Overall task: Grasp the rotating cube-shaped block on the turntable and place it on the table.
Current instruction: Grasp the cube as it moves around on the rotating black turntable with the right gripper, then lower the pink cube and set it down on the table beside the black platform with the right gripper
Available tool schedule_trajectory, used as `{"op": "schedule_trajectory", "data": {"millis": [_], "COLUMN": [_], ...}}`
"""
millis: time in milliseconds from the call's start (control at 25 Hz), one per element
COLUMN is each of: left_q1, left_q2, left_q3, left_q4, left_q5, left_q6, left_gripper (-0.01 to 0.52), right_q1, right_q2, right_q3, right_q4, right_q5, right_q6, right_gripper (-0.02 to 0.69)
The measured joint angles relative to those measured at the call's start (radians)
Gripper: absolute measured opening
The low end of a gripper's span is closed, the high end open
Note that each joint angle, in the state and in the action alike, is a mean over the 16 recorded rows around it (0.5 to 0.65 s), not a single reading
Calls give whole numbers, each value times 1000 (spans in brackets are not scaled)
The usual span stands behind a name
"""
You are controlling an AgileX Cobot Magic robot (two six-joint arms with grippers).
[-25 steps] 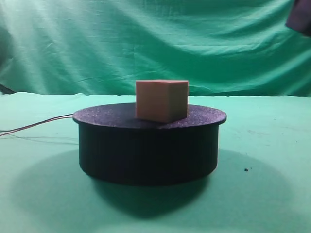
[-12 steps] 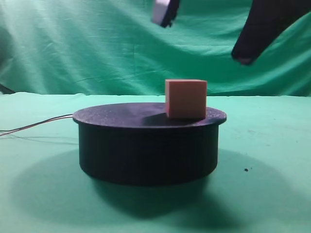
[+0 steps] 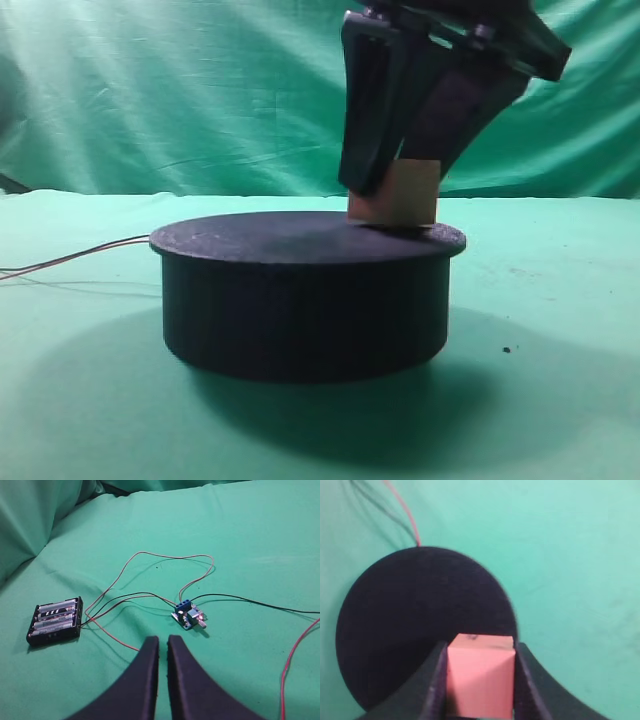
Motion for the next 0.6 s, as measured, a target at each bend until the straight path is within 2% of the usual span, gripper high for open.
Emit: {"op": "schedule_trajectory", "data": {"millis": [360,600], "left_q1": [0,0], "left_q2": [0,0], "left_q3": [0,0], "left_q4": [0,0], "left_q5": [0,0], "left_q6": [0,0], "left_gripper": [0,0], "right_q1": [-85,-95], "right_q2": [-66,-49], "right_q3": [174,272], "right_q4": [-47,-24], "right_q5": [-57,-130], "right_q6": [56,64], "right_gripper": [253,384]}}
